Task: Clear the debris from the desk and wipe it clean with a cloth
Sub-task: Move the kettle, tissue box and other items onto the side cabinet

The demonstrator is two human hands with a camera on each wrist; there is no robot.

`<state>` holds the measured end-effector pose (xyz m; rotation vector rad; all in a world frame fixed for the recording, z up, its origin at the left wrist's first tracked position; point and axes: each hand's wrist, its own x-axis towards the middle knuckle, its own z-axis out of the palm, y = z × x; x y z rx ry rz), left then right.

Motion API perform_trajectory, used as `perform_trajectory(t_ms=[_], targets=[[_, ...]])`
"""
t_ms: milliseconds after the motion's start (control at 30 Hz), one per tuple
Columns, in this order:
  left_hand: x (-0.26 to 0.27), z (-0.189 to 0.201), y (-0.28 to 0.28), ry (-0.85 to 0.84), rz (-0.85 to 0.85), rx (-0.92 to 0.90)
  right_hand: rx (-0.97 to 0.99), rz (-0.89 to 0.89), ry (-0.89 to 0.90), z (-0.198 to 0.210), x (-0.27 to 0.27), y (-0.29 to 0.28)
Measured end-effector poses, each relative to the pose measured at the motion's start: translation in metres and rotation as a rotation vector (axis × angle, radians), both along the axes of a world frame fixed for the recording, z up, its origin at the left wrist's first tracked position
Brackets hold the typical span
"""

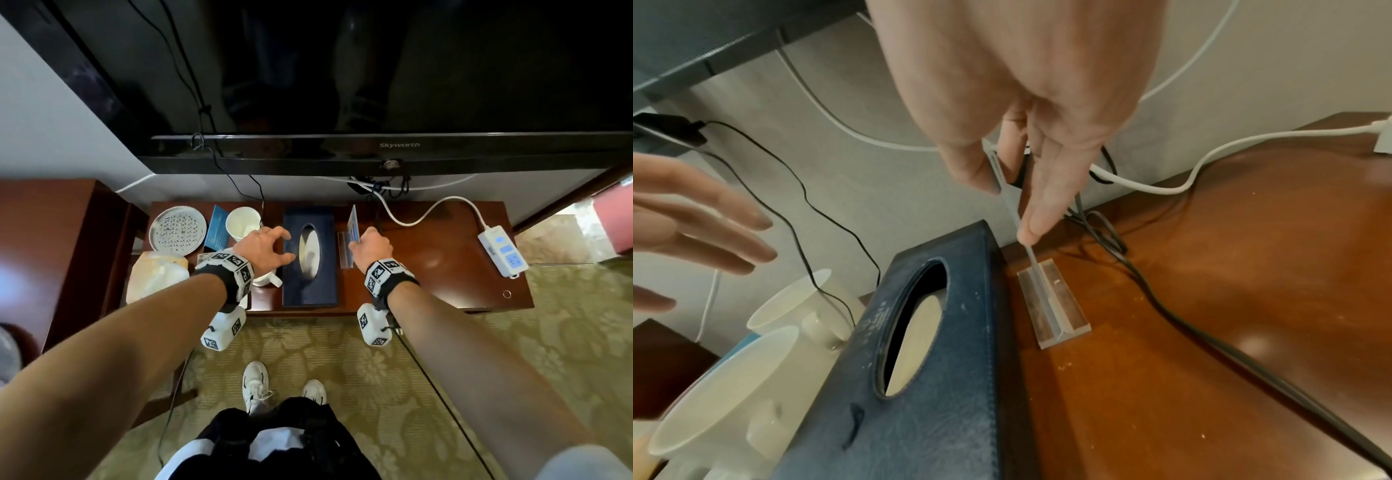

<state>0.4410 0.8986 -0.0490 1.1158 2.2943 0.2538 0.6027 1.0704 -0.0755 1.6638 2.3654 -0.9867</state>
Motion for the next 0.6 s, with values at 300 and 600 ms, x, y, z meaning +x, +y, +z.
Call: perform_trajectory(t_ms=[300,600], targets=[[-0.006,0.003,-0.001,0.035,0.018,-0.011,0.033,0.066,0.065,0.015,0.009,-0.004],[0.005,0.025,0.001,0.037,0.029,0.116,0.291,0.320,0.080,0.056,0.012,-0.004]])
